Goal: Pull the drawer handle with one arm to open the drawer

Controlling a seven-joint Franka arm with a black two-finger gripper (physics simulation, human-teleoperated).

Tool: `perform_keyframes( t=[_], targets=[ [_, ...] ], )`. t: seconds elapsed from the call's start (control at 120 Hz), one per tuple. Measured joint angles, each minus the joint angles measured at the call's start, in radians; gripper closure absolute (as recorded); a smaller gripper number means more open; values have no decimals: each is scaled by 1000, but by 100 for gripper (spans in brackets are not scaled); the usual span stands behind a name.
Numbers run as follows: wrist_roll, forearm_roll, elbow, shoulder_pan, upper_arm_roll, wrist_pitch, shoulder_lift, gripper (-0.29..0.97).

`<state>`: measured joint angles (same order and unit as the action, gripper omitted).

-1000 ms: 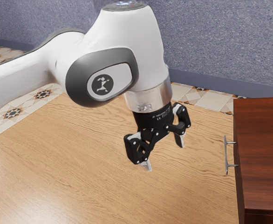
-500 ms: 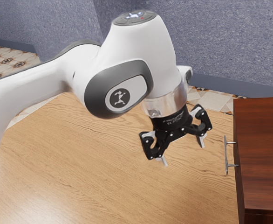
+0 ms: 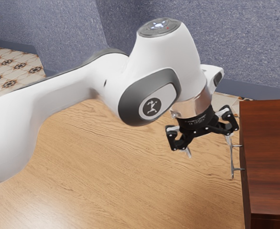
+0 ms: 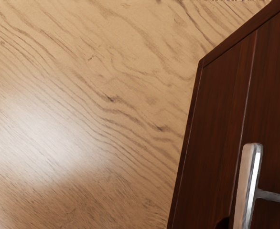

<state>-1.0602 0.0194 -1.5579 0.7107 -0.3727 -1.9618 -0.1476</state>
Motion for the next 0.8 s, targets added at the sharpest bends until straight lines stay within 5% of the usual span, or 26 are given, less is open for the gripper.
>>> perform_keyframes(
  t=[0.8],
  targets=[
    [196, 35, -122, -21, 22, -145, 51, 0]
  ],
)
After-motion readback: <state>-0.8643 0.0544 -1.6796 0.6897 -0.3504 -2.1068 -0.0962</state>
